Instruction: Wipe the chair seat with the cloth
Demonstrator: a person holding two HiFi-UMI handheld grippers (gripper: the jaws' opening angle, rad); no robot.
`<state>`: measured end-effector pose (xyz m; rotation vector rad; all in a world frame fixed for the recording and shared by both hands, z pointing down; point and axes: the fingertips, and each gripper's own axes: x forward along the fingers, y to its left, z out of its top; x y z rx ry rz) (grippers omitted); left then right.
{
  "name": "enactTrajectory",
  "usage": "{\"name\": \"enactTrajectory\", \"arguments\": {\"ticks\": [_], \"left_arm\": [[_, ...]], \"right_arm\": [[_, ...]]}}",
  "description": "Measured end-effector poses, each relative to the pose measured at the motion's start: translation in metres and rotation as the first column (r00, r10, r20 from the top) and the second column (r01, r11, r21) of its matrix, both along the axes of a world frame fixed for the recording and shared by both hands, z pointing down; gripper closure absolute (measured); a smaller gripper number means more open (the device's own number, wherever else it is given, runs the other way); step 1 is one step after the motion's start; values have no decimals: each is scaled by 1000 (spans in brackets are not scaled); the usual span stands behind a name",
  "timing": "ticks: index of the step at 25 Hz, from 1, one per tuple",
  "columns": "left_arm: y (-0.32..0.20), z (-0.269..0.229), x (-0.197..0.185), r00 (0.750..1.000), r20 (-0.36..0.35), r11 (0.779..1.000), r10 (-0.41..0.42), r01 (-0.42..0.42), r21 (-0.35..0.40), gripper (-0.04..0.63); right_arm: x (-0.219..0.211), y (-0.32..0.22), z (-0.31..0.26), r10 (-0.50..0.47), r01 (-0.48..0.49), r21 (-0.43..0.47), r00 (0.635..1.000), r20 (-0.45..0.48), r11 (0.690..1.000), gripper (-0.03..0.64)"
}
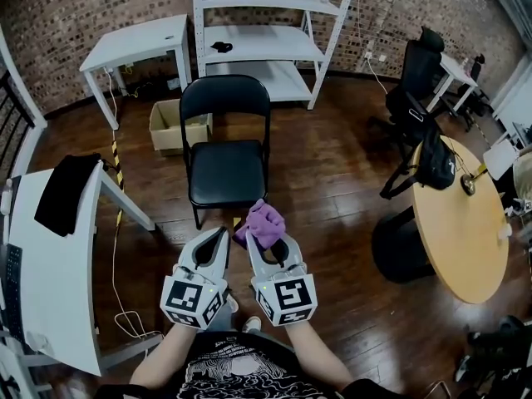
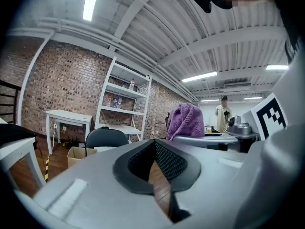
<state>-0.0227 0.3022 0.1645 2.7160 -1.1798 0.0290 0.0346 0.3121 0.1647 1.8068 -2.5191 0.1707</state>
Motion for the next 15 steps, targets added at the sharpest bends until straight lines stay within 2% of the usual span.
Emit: {"name": "enactTrajectory", "arguments": {"ticks": [15], "left_arm": [[43,14,0,1000,19,999,-4,4,-42,592]], "right_arm": [[1,39,8,-47,48,-2,998,45,999,537]]}}
